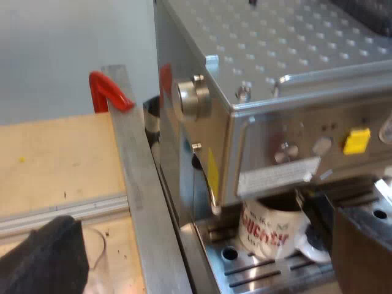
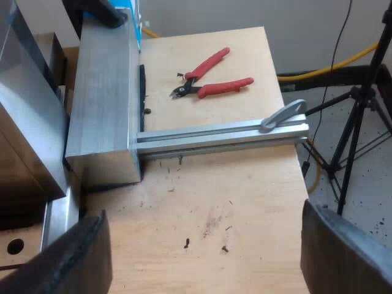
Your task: Place mug into machine
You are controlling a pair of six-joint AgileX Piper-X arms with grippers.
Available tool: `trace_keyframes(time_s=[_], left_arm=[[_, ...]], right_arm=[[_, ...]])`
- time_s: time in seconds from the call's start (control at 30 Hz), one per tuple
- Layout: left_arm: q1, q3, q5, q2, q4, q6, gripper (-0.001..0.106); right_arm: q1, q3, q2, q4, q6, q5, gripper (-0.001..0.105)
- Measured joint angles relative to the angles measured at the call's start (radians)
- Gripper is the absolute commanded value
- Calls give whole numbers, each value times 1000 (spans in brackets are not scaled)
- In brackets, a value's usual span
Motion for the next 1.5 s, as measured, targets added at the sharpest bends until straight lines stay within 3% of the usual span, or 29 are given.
trace_keyframes(time_s=[0.2, 0.33, 0.6, 0.93, 0.97, 1.07, 1.2, 1.37, 1.4, 1.5], left_arm=[[0, 0, 0, -89, 49, 2, 82], [0, -4, 0, -215, 54, 3, 82], [0, -4, -2, -418, 169, 5, 82], [0, -8, -2, -469, 269, 23, 82], [0, -4, -2, -469, 269, 29, 82], [0, 4, -6, -469, 287, 29, 82], [0, 53, -15, -469, 264, 76, 82], [0, 112, -15, -468, 227, 81, 82], [0, 177, -15, -470, 153, 81, 82], [0, 291, -20, -463, 98, 81, 82]], right_arm=[[-34, 0, -116, 31, -15, -61, 66], [-17, 0, -252, 52, -17, -82, 66], [-13, 6, -450, 87, -17, -89, 66], [-13, 135, -645, 106, -10, -89, 66], [-13, 213, -665, 124, -10, -89, 66], [-13, 230, -663, 123, -8, -95, 66], [-13, 265, -663, 68, -6, -113, 66], [-13, 360, -664, 8, 0, -115, 66], [-13, 368, -664, 8, 0, -115, 66], [-13, 441, -664, 4, 0, -115, 66]])
